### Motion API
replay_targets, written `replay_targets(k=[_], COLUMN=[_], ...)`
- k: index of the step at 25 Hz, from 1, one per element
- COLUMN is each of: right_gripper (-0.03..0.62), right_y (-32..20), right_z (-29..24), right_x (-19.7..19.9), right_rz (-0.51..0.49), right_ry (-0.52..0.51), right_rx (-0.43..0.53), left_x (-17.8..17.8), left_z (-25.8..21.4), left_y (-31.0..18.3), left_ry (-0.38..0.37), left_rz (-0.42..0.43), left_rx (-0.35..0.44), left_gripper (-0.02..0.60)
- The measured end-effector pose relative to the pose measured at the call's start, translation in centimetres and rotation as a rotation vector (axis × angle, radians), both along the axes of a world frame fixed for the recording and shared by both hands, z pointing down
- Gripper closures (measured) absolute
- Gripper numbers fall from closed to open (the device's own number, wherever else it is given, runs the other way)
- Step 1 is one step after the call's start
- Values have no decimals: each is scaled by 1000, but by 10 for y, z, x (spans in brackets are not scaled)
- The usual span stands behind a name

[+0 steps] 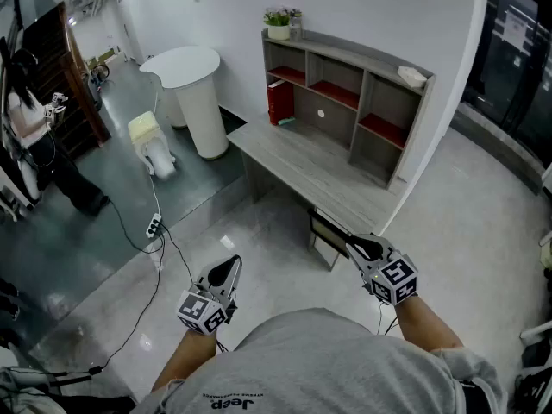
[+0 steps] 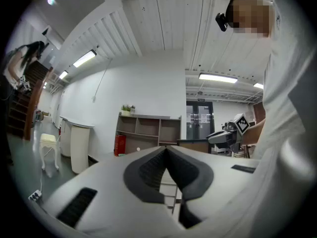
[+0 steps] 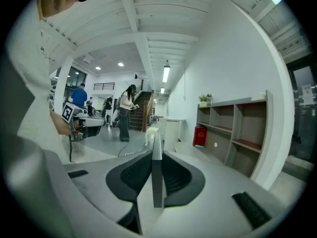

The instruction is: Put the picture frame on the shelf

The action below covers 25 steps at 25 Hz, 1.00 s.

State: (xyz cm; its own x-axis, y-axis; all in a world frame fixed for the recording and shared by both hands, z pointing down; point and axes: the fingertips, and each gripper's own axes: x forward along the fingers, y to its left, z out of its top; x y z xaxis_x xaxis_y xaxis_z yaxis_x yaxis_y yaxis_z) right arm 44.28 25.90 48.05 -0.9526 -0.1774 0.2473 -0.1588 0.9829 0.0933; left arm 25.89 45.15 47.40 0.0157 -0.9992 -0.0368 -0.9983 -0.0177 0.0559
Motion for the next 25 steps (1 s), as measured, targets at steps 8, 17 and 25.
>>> replay_targets(k=[8, 17, 25], right_gripper=[520, 519, 520], right_y=[-10, -26, -49], right_z=[-6, -14, -15], right_x=[5, 22, 49], right_rz=[-12, -32, -72], right_ry=[0, -37, -41], right_rx=[7, -50, -46], left_x=[7, 26, 60], left_z=[-2, -7, -8], left_y=[-11, -27, -54], left_ry=[-13, -30, -41], left_rz=[0, -3, -18], left_rx=[4, -5, -4], left_gripper=[573, 574, 574])
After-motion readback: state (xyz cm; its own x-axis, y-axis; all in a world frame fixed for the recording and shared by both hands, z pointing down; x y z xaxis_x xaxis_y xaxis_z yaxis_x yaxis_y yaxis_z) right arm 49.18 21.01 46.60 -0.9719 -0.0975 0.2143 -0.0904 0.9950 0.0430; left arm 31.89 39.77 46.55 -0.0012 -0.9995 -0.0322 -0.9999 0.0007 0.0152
